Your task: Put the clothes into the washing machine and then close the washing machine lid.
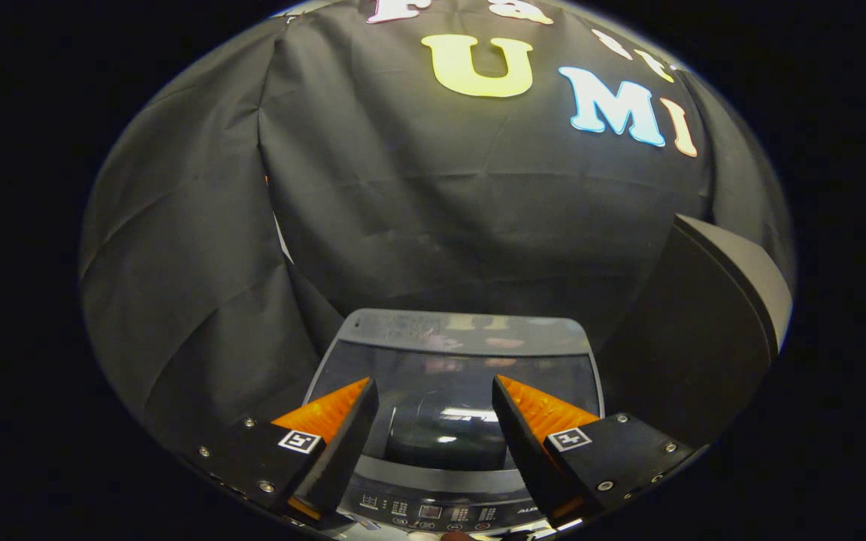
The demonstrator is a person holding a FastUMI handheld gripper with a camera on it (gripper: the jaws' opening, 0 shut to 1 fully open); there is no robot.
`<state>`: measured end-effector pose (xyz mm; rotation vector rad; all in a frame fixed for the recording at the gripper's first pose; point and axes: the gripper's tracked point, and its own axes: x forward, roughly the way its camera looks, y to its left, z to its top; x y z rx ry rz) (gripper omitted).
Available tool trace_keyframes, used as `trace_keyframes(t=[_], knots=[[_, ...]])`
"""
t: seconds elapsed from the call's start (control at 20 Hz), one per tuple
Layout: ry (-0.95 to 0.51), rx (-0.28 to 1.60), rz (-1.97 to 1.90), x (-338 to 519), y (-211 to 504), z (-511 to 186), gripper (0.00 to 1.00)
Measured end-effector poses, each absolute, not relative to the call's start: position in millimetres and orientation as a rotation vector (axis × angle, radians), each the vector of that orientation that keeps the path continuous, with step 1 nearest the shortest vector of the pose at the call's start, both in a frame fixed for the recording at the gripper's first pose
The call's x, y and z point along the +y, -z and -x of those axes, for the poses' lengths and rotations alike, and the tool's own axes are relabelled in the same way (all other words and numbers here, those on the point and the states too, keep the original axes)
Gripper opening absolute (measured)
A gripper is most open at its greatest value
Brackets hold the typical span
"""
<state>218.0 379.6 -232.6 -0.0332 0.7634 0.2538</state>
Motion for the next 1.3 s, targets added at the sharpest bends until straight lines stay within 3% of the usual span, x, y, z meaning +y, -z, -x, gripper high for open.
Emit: trace_keyframes(t=[0.4,0.85,1.3], knots=[[-0.305,0.748,-0.008,386.7,242.9,-196.6,0.93],[-0.368,0.449,0.006,350.8,134.5,-162.1,0.94],[-0.335,0.248,0.008,225.1,40.3,-119.8,0.94]])
